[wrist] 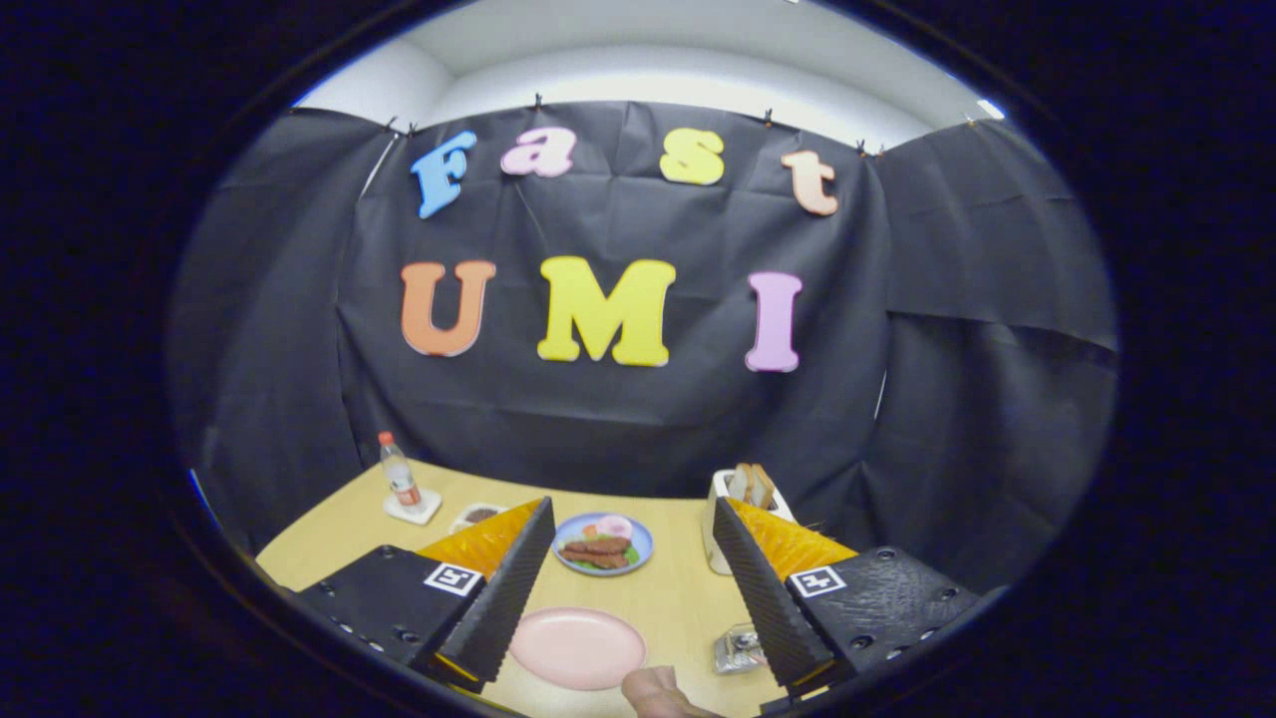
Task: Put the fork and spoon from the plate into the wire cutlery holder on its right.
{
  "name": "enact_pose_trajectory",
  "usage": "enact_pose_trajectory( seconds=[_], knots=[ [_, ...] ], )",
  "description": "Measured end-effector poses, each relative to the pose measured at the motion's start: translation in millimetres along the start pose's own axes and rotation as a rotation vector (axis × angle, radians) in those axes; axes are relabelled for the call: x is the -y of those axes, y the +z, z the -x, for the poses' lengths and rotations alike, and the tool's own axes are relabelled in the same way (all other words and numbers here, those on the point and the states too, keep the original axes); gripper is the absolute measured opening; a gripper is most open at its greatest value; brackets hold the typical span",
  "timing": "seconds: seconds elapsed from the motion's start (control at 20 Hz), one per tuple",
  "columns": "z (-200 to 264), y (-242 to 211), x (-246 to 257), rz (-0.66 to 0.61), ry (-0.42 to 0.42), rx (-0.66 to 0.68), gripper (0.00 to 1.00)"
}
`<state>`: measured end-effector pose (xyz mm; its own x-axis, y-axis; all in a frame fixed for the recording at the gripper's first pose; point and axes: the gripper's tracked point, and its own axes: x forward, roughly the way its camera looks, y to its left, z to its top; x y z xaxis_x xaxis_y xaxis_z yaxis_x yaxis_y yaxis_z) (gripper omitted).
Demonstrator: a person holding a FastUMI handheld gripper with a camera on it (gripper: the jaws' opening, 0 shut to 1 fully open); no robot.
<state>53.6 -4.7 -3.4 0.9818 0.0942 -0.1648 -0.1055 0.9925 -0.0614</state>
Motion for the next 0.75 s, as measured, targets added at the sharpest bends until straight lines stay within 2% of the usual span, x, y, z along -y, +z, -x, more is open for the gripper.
enact_pose_trajectory(
  seconds=[0.15,0.3,0.75],
  knots=[
    [15,24,-5,0.001,-0.030,0.099,0.96],
    [28,36,-22,0.033,-0.013,0.147,0.96],
    [53,35,-57,0.029,-0.005,0.143,0.96]
  ],
)
